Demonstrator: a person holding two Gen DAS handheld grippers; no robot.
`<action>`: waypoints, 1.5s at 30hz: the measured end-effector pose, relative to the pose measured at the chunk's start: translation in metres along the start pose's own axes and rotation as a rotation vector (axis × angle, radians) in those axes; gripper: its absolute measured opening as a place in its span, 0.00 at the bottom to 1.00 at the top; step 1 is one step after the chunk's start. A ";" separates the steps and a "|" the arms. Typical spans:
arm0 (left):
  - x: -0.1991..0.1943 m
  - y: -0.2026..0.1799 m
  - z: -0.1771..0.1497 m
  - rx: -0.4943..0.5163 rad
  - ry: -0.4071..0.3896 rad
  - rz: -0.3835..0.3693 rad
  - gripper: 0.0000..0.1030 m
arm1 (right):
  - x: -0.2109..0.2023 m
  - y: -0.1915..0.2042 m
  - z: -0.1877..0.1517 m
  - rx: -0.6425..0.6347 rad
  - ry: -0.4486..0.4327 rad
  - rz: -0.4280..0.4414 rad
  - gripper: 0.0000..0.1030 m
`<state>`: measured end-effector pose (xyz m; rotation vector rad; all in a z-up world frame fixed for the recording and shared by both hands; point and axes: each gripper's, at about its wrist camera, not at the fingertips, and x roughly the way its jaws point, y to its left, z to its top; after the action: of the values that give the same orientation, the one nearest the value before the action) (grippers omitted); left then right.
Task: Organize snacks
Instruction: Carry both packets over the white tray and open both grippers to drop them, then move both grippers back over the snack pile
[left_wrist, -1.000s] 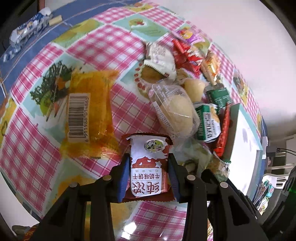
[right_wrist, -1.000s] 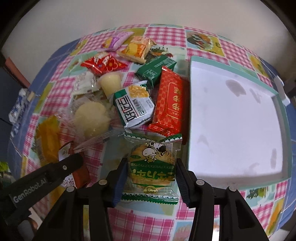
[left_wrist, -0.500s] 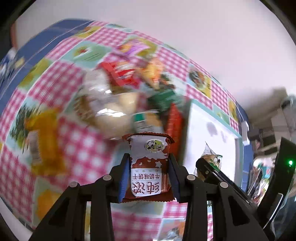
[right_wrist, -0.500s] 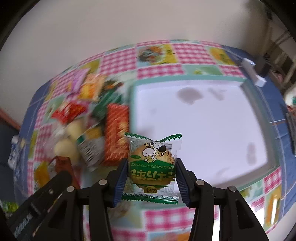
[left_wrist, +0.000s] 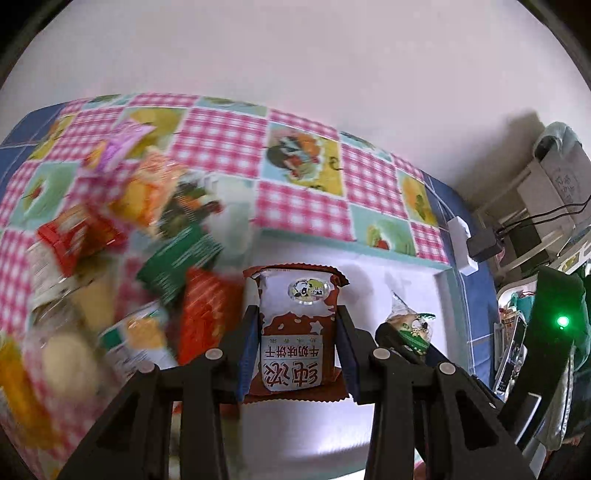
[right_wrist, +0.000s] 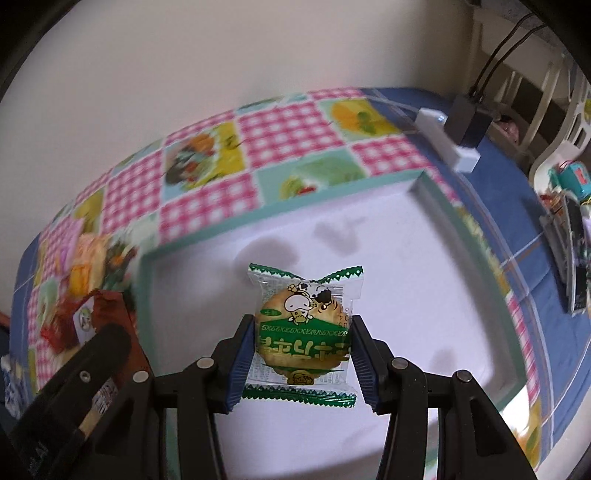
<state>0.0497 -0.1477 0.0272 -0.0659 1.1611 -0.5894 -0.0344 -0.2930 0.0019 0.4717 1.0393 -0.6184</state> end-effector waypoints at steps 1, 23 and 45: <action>0.003 -0.003 0.003 0.003 0.000 -0.003 0.40 | 0.003 -0.004 0.004 0.007 -0.006 -0.005 0.51; 0.021 -0.005 0.021 -0.010 -0.008 -0.015 0.66 | 0.021 -0.028 0.015 0.061 0.004 0.023 0.74; -0.052 0.087 -0.044 -0.215 -0.120 0.183 0.98 | -0.038 -0.002 -0.040 -0.024 -0.033 0.094 1.00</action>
<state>0.0323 -0.0389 0.0232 -0.1748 1.0966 -0.2934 -0.0756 -0.2603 0.0180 0.4851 0.9870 -0.5275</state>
